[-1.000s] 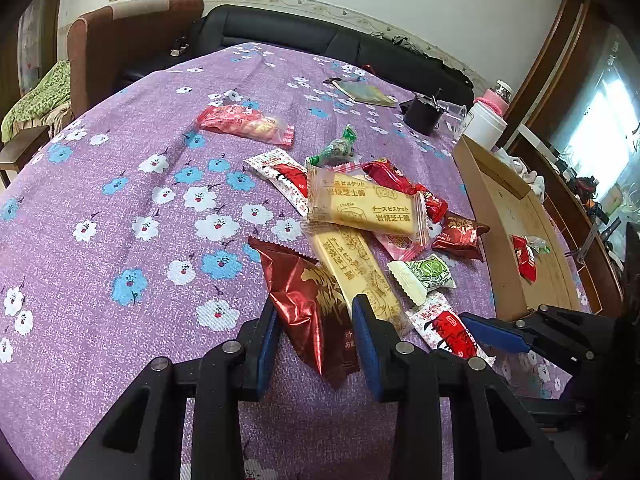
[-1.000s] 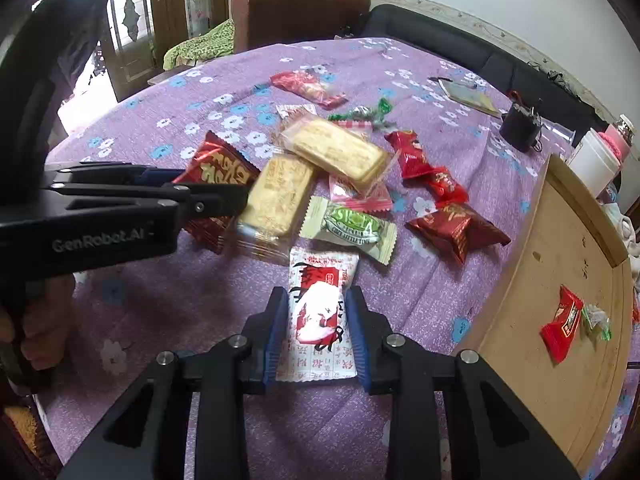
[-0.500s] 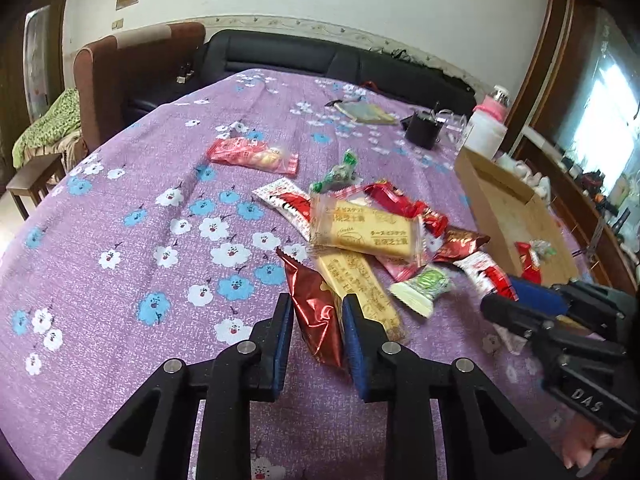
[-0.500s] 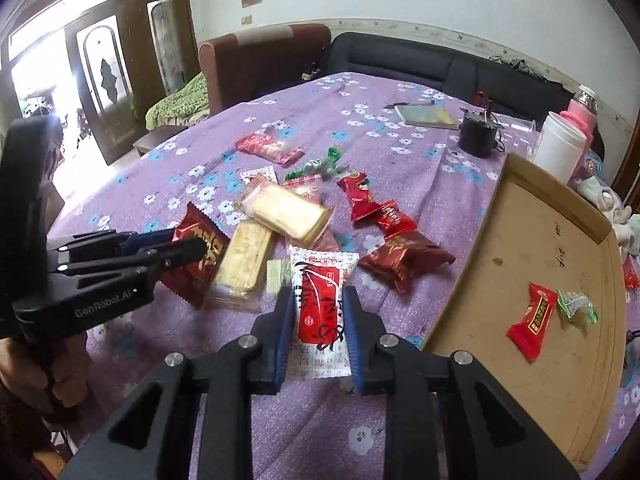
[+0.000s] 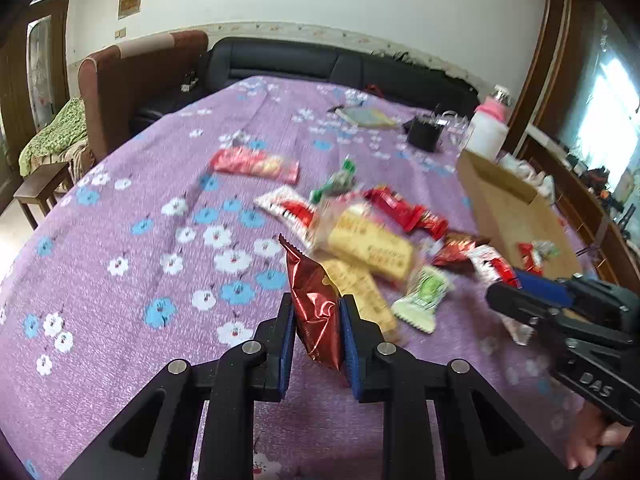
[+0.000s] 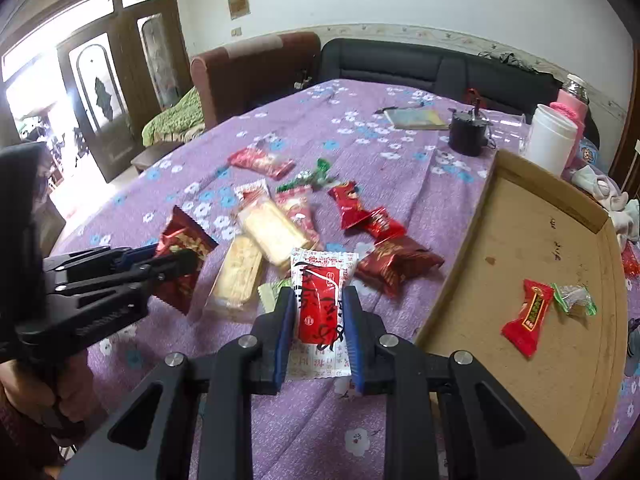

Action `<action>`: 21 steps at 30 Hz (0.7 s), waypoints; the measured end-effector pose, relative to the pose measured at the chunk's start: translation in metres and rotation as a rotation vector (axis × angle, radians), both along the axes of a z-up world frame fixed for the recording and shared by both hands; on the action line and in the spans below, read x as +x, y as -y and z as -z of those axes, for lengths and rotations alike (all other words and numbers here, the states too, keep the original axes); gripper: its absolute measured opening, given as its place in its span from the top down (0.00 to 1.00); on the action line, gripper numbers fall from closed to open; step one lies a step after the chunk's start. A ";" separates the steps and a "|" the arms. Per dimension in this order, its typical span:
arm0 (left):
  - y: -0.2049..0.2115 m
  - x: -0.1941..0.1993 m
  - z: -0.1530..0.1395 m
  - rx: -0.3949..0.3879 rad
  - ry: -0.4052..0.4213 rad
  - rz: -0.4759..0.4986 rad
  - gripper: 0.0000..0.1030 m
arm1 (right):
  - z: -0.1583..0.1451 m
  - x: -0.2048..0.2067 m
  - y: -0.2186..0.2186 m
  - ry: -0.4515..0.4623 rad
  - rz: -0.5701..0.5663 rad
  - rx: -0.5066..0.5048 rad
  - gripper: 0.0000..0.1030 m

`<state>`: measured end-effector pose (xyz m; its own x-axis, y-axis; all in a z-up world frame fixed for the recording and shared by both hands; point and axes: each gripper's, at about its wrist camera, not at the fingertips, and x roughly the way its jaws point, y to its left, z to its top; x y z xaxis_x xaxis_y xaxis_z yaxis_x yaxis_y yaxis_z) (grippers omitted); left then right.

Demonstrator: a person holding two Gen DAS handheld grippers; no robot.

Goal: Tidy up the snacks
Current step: 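Grasp the white-and-red packet with the right gripper while the left gripper holds the red foil packet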

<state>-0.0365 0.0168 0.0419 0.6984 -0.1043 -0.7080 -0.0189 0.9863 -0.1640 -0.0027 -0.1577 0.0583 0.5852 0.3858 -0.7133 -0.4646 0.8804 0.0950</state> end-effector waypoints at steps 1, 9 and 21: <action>0.001 -0.001 -0.004 0.005 0.012 -0.002 0.78 | -0.002 0.001 0.002 0.003 0.006 0.008 0.78; 0.025 -0.012 -0.027 0.107 0.130 0.013 0.78 | -0.006 0.003 0.012 0.013 0.050 0.044 0.78; 0.038 -0.017 -0.035 0.160 0.183 0.025 0.78 | -0.009 0.007 0.022 0.016 0.085 0.071 0.78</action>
